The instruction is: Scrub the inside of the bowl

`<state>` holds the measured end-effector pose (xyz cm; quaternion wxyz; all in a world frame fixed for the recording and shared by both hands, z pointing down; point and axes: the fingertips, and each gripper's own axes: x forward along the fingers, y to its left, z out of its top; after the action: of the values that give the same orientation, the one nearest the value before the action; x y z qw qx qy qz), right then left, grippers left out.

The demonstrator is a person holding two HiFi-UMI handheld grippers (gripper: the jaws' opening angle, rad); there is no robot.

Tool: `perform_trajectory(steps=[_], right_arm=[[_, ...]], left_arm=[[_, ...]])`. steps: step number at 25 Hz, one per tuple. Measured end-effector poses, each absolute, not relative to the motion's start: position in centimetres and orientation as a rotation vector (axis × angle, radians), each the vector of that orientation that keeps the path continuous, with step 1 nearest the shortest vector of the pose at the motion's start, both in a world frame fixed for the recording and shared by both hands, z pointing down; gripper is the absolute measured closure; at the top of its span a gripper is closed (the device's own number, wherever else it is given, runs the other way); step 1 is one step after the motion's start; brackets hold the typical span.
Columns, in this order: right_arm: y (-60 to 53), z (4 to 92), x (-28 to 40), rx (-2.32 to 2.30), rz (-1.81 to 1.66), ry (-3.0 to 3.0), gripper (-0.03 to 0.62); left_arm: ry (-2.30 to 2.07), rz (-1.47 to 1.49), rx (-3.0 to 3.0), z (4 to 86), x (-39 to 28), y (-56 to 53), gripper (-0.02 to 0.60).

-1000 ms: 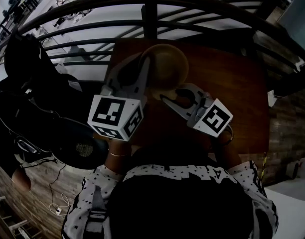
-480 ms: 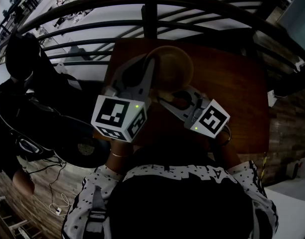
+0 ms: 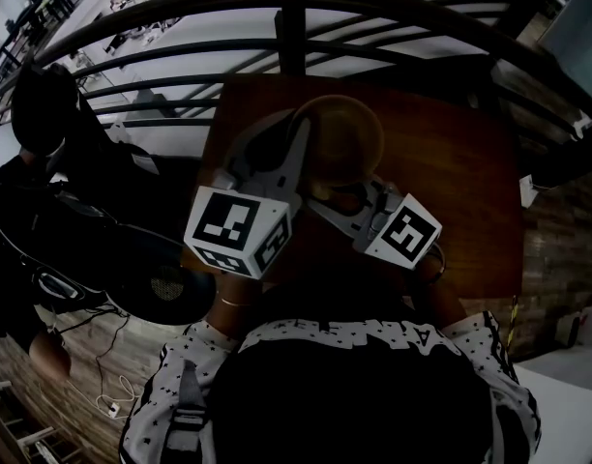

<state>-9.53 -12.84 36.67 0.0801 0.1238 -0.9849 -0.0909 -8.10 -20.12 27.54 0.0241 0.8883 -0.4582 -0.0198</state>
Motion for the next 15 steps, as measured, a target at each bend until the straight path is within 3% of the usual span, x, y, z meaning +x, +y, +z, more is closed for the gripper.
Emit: perform_trajectory(steps=[15], right_arm=[[-12.4,36.6,-10.9,0.336,-0.257,-2.951,0.534]], left_arm=[[-1.366,-0.052,2.807,27.1,-7.8,-19.2,0.557]])
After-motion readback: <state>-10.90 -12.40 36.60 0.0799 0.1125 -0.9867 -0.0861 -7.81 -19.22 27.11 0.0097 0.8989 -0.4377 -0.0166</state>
